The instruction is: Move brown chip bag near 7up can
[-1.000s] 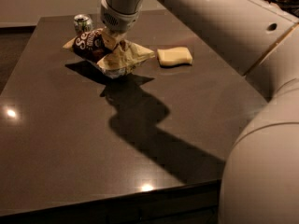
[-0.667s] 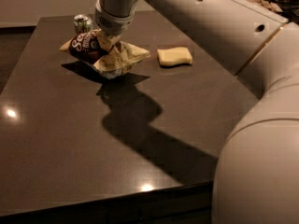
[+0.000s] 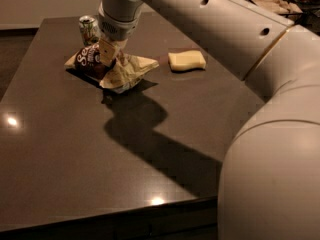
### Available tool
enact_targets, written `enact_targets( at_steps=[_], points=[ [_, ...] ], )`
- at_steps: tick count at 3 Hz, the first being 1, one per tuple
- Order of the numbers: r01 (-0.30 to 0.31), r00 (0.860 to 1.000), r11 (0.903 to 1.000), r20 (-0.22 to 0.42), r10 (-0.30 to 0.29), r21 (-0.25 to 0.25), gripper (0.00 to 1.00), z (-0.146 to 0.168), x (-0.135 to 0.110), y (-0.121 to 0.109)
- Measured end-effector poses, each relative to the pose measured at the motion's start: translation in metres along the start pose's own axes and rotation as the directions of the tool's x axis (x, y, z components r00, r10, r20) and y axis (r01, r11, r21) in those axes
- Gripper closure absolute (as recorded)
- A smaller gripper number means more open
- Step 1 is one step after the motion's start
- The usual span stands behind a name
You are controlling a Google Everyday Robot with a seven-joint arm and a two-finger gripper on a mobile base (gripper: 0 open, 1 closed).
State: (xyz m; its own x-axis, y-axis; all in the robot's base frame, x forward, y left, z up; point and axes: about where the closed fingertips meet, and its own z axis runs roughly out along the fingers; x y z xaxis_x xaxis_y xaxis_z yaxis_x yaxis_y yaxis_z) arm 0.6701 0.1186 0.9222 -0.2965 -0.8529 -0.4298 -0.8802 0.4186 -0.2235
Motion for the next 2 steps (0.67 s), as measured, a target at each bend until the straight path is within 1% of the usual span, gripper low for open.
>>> enact_targets(
  at_steps=[1,2],
  points=[
    [0.001,1.000,1.0000,-0.002,-0.001,-0.002,0.00,0.0018,0.0001,0.0008],
    [0.001,1.000,1.0000,-0.002,-0.001,-0.002,0.00,0.0018,0.0001,0.0008]
  ],
)
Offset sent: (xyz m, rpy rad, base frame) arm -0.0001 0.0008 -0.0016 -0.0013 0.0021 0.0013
